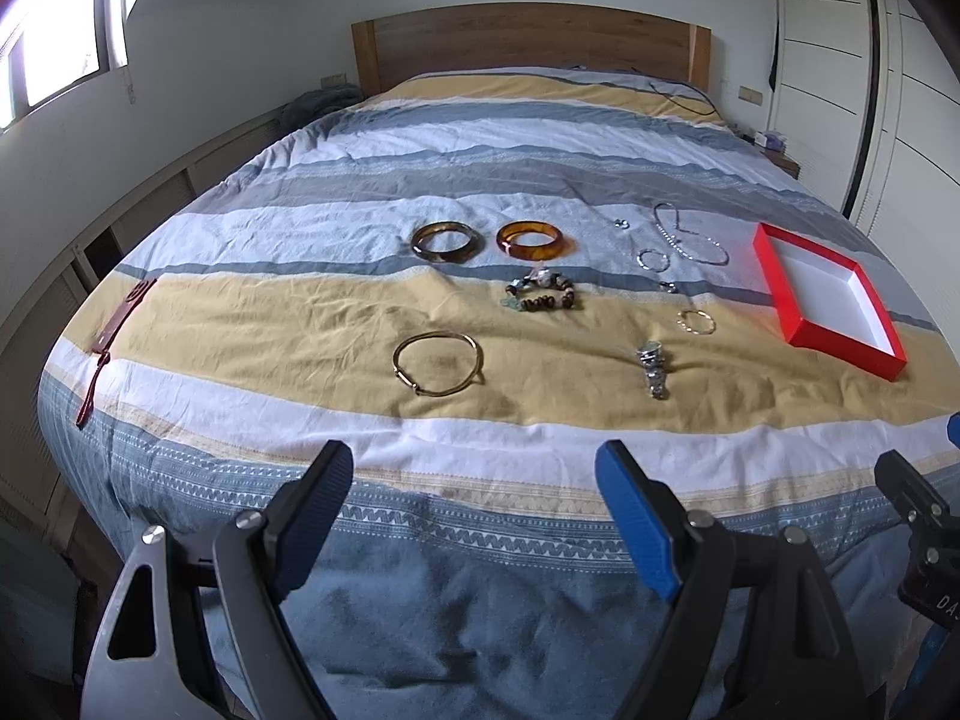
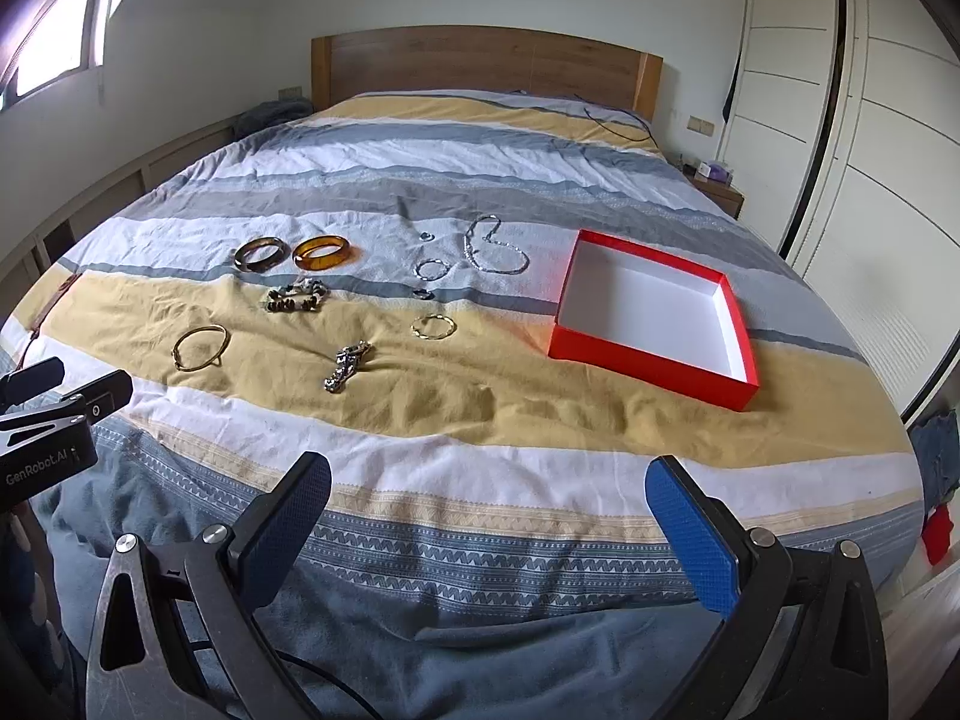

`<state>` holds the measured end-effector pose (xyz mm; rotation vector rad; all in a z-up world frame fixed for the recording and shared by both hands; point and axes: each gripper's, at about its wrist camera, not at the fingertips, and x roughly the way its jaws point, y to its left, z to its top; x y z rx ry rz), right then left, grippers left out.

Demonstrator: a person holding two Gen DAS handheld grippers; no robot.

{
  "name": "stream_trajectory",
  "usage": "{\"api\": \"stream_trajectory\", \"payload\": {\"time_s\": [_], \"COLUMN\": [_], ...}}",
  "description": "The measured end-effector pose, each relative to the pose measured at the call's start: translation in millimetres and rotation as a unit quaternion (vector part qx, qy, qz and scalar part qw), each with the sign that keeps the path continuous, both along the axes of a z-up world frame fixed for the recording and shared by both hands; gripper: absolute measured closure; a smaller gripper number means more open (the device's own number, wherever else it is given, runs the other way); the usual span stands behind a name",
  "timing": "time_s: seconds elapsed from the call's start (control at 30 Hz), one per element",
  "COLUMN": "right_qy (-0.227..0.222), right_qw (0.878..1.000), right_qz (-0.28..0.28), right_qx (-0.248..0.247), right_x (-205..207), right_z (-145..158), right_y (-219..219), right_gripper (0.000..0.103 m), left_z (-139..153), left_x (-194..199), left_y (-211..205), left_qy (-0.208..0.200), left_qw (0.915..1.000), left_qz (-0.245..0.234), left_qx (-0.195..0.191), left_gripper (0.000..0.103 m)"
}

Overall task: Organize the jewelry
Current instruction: 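Move both tools toward the jewelry on the duvet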

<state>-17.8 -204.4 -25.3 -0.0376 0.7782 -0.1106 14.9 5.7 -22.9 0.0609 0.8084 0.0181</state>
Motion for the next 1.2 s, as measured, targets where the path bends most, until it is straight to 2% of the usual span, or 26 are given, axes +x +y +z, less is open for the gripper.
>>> {"api": "stream_trajectory", "payload": {"time_s": [0.27, 0.43, 0.53, 0.87, 1.2], "right_qy": [0.002, 0.002, 0.013, 0.026, 0.054], "right_qw": [1.000, 1.000, 0.999, 0.996, 0.990], "right_qz": [0.003, 0.006, 0.013, 0.035, 0.063], "right_qx": [0.009, 0.023, 0.033, 0.074, 0.111], "right_x": [5, 9, 13, 30, 65], "right_z": [-9, -14, -20, -33, -47], "right_y": [0, -2, -1, 0, 6], "right_gripper": [0.000, 0.003, 0.010, 0.022, 0.038], "left_z": [-14, -19, -22, -32, -40], "left_x": [12, 18, 21, 39, 70], "left_y": [4, 9, 14, 26, 32], "left_qy": [0.026, 0.032, 0.036, 0.040, 0.038], "left_qw": [0.9995, 0.9994, 0.9993, 0.9991, 0.9988], "left_qz": [0.001, 0.002, 0.006, 0.010, -0.010], "left_qx": [0.015, 0.011, 0.003, -0.013, -0.028], "left_gripper": [0.021, 0.021, 0.021, 0.022, 0.024]}}
